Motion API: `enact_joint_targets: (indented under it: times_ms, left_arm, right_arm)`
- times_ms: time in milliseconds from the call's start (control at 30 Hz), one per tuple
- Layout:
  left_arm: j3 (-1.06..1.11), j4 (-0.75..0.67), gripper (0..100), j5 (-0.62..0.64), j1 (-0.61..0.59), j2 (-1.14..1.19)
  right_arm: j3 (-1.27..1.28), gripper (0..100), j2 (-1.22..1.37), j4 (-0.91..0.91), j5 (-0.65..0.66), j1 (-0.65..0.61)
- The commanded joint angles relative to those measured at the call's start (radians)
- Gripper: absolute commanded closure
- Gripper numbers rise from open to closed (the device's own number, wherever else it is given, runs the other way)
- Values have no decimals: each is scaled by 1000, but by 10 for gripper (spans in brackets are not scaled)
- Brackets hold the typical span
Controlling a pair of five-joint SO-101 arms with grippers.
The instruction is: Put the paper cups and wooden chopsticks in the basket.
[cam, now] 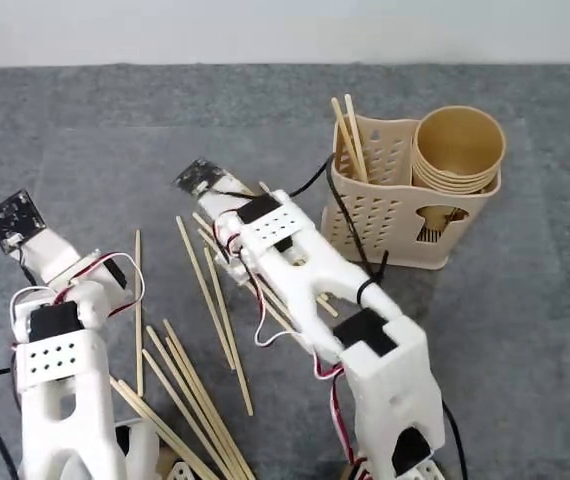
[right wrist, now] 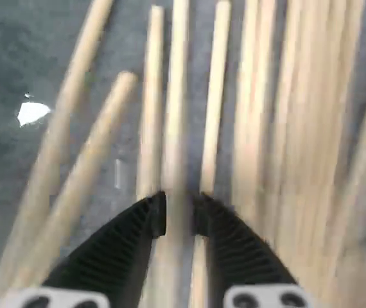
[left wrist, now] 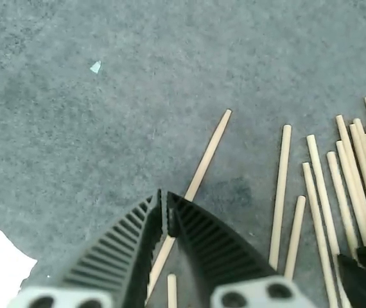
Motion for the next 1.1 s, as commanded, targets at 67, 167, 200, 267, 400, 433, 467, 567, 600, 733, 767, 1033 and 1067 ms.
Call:
enact_joint_targets:
  times_ms: [67, 167, 200, 267, 400, 433, 467, 567, 600, 733, 767, 1033, 1067]
  left_arm:
    - [-5, -18, 986, -8, 8, -32]
    - [-1, -18, 986, -8, 8, -32]
    - [1, -20, 986, -8, 9, -32]
    - [2, -20, 986, -8, 9, -32]
    - [2, -20, 986, -8, 9, -32]
    - [2, -20, 986, -8, 9, -32]
    - [2, -20, 986, -8, 9, -32]
    - [2, -20, 986, -8, 9, -32]
    - [2, -20, 986, -8, 9, -32]
    - [1, -20, 986, -8, 9, -32]
    - [1, -20, 986, -8, 9, -32]
    - [1, -20, 986, -8, 9, -35]
    - [1, -20, 986, -8, 9, -35]
  right_arm:
    - [-78, 875, 4, 114, 6, -25]
    - [-123, 814, 7, 148, 6, -18]
    - [-132, 802, 8, 150, 6, -18]
    - [-143, 797, 15, 148, 6, -16]
    - [-138, 797, 27, 148, 5, -22]
    - [-138, 800, 38, 150, 5, -22]
    - [-138, 812, 51, 150, 5, -22]
    - [-143, 898, 99, 147, 8, -22]
    - [-143, 938, 110, 145, 9, -22]
    - [-155, 983, 111, 151, 11, -22]
    - [-157, 992, 102, 153, 11, -22]
    - [-160, 991, -119, 249, 11, -4]
    - [-160, 991, -156, 263, 11, 5]
